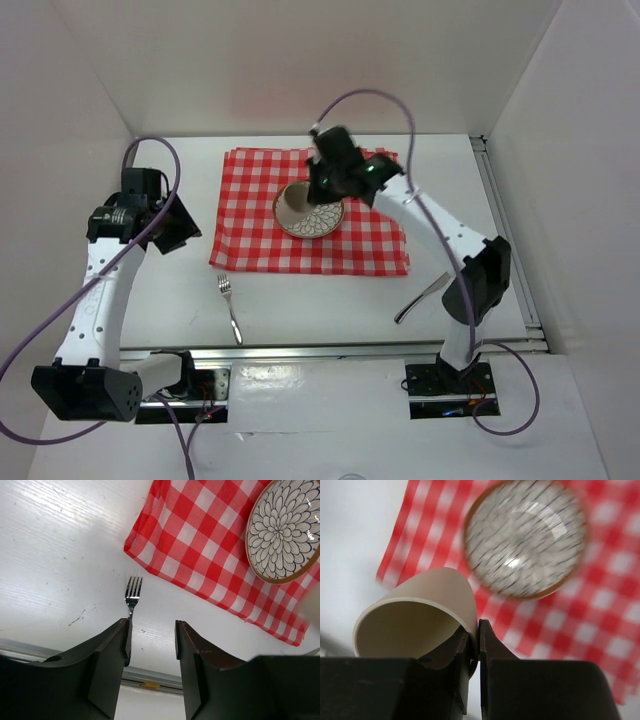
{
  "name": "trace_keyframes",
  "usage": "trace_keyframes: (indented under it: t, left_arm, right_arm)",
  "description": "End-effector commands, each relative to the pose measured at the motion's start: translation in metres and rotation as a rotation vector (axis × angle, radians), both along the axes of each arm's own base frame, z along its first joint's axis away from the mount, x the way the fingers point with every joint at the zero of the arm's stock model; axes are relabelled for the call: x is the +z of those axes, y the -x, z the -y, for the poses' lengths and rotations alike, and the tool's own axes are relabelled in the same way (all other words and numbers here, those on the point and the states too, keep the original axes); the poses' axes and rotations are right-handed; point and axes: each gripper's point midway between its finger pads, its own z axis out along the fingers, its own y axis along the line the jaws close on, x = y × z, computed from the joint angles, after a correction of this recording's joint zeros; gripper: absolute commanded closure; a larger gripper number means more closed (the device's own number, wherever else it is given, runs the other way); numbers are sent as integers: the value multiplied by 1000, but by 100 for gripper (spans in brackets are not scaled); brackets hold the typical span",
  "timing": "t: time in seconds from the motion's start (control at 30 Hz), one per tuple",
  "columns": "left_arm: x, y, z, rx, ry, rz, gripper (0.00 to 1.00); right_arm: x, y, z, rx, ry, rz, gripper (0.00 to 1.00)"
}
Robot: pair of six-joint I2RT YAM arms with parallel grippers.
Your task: Set the dinner table for one person
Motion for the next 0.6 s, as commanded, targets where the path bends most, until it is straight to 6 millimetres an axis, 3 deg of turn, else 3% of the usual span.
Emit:
trace_keyframes:
  t: [0.0, 0.07, 0.1, 0.13, 0.2, 0.23, 0.3, 0.33, 0.4, 0.43, 0.57]
  left_arm:
    - [-4, -5, 8, -71, 24, 34, 44]
    - [-16, -3, 12, -93, 36, 11, 44]
    - [-19, 0, 12, -94, 36, 6, 44]
    - [-21, -1, 12, -94, 36, 9, 44]
    - [-31, 3, 14, -111, 42, -16, 44]
    - [-30, 1, 13, -120, 35, -7, 44]
    - [-35, 6, 15, -139, 29, -28, 44]
    - [-35, 6, 15, -147, 23, -27, 44]
    - [-36, 8, 15, -156, 18, -36, 44]
    - [-36, 8, 15, -156, 18, -36, 44]
    - [-42, 9, 13, -151, 12, -55, 44]
  right_arm:
    - [49, -52, 85, -205, 60, 117, 100]
    - [38, -83, 110, -291, 90, 108, 100]
    - [42, -102, 134, -366, 86, 114, 100]
    - [24, -119, 143, -393, 107, 85, 100]
    - [25, -146, 169, -479, 86, 91, 100]
    - [4, -160, 176, -504, 98, 61, 100]
    - [1, -182, 192, -549, 74, 64, 100]
    - [-22, -194, 195, -566, 87, 30, 100]
    - [-25, -208, 206, -603, 83, 36, 100]
    - [-42, -217, 213, -618, 92, 21, 100]
    - [-59, -237, 237, -670, 66, 2, 100]
